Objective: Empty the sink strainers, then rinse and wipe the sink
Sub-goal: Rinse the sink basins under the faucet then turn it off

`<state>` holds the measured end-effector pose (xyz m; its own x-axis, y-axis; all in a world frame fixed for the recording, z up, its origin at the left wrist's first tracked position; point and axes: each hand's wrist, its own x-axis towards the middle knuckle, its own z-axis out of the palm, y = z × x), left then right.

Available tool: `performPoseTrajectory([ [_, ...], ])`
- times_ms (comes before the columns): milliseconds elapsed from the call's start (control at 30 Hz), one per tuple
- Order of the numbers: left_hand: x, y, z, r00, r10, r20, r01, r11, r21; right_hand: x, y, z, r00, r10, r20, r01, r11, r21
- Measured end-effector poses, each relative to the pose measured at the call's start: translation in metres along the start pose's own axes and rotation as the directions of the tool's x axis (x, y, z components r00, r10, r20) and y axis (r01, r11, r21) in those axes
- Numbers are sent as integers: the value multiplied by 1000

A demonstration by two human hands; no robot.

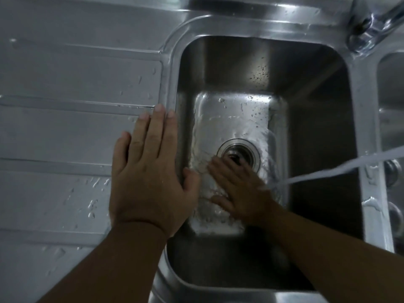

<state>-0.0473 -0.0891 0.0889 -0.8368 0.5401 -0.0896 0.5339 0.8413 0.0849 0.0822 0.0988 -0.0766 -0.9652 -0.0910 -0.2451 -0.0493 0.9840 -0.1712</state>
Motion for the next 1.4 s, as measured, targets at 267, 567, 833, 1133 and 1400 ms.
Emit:
performPoseTrajectory([
  [267, 0, 1, 0, 1000, -2, 10, 2, 1000, 2, 41, 0, -14, 841, 533, -93, -510, 838, 193],
  [567, 0, -1, 2, 1000, 4, 3, -4, 1000, 3, 33, 44, -14, 906, 411, -104, -409, 912, 42],
  [833, 0, -1, 2, 1000, -1, 11, 1, 1000, 16, 107, 16, -41, 857, 512, -53, -483, 835, 262],
  [1133, 1, -1, 3, 1000, 4, -16, -4, 1000, 11, 3, 33, -12, 956, 289, -59, -289, 957, 15],
  [1400, 0, 0, 3, 1000, 5, -22, -5, 1000, 2, 66, -10, -20, 959, 277, -57, -265, 951, 160],
])
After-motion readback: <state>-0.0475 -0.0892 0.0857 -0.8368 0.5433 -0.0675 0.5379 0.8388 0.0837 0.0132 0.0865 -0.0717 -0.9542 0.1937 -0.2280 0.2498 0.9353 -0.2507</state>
